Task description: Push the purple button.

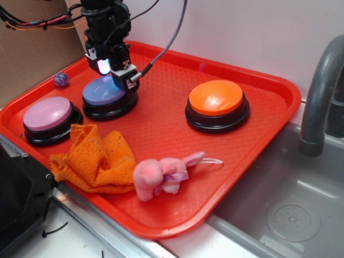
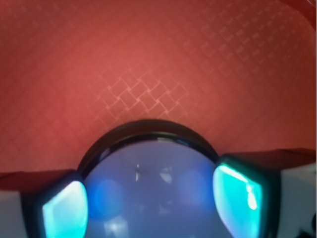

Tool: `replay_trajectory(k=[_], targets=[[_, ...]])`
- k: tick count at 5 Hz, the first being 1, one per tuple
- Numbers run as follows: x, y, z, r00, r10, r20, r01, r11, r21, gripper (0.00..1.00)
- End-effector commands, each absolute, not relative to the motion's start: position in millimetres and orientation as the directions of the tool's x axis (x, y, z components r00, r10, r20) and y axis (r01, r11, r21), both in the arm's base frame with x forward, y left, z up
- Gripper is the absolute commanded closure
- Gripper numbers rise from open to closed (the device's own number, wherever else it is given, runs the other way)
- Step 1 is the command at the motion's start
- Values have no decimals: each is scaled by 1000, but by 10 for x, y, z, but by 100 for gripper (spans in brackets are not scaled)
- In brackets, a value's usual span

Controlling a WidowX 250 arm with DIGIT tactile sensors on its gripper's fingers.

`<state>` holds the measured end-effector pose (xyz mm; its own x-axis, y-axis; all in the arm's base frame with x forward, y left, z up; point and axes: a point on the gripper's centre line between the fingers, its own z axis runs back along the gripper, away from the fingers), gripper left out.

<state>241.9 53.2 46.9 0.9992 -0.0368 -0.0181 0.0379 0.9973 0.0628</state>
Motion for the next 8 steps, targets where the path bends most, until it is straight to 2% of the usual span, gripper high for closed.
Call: replay_trajectory(k=[1, 2, 3, 6, 8], targets=[[2308, 502, 709, 999, -34, -12, 35, 994, 100, 0], [2311, 503, 861, 1000, -28, 11, 27, 994, 102, 0], [2306, 534, 915, 1000, -18, 13, 17, 996, 84, 0], [2282, 499, 1075, 1000, -9, 25, 6, 994, 108, 0], [2303, 432, 1189, 999, -8, 49, 4, 995, 99, 0]])
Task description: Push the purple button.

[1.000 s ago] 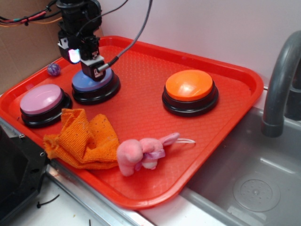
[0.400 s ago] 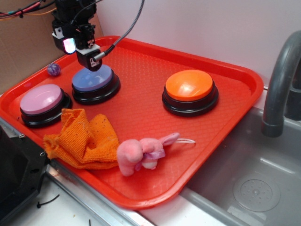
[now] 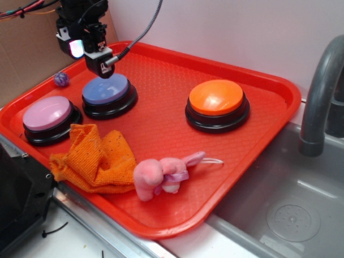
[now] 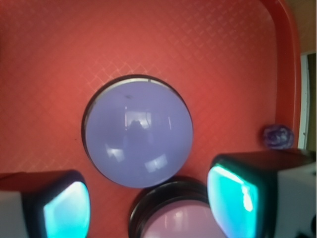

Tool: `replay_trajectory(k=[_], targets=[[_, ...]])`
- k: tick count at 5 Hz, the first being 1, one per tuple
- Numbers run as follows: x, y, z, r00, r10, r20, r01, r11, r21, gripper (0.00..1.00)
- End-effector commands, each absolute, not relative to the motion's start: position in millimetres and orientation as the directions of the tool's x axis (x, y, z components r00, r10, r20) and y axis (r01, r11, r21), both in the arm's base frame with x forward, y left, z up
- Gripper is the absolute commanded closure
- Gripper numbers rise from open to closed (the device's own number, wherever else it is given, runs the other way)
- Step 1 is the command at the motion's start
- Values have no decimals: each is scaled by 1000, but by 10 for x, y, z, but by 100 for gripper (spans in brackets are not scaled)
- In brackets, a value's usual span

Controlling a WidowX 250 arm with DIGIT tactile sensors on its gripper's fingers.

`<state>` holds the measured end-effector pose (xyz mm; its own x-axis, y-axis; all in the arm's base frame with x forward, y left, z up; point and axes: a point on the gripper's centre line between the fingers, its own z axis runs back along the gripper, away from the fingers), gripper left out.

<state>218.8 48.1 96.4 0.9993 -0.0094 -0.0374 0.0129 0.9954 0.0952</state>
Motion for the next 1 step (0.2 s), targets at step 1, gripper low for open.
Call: replay_trajectory(k=[1], targets=[[2290, 416, 1267, 996, 7, 88, -12, 998, 63, 0]])
